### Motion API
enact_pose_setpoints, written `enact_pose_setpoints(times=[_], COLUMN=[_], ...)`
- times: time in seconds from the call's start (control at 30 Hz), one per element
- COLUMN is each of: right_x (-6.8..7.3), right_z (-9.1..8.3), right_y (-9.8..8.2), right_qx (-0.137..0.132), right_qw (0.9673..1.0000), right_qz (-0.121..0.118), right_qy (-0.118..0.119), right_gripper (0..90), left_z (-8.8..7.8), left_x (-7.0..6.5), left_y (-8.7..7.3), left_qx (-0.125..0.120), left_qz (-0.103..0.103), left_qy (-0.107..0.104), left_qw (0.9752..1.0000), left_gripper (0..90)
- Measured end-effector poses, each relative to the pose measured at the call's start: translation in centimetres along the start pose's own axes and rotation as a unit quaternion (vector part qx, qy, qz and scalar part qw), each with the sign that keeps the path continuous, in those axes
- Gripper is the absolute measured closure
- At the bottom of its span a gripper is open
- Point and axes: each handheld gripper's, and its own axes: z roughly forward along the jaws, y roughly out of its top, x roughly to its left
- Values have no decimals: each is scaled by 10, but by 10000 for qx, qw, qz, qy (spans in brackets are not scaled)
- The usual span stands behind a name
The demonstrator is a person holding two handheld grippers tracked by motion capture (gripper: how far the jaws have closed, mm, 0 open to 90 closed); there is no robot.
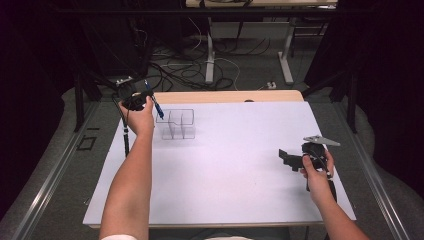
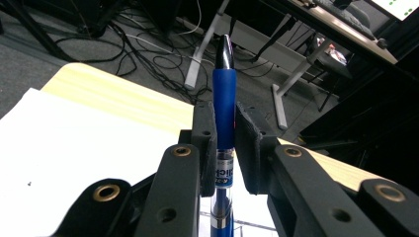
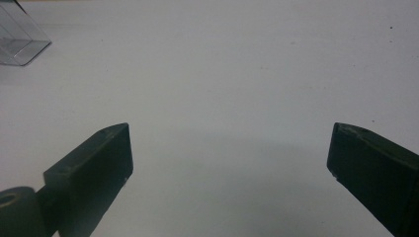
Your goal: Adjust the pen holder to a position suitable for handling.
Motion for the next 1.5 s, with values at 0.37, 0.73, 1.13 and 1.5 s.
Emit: enact_pose_setpoints(times=[0.37, 0.73, 1.13, 1.5], right_x=[0, 2, 2, 4], right_z=[1, 0, 1, 1], right_y=[0, 0, 0, 0], right_qx=[7, 6, -2, 5], right_qw=[10000, 10000, 10000, 10000], right_qz=[-19, -14, -62, -31], right_qy=[12, 16, -14, -36], right_gripper=[34, 34, 34, 35], left_z=[1, -17, -39, -66], left_x=[7, 12, 16, -1], left_y=[-4, 2, -3, -6], left_qx=[100, 21, 104, -7], left_qz=[-57, 10, 794, 1722], left_qy=[3, -213, -242, -317], left_qw=[9999, 9998, 9965, 9846], left_gripper=[769, 574, 391, 281])
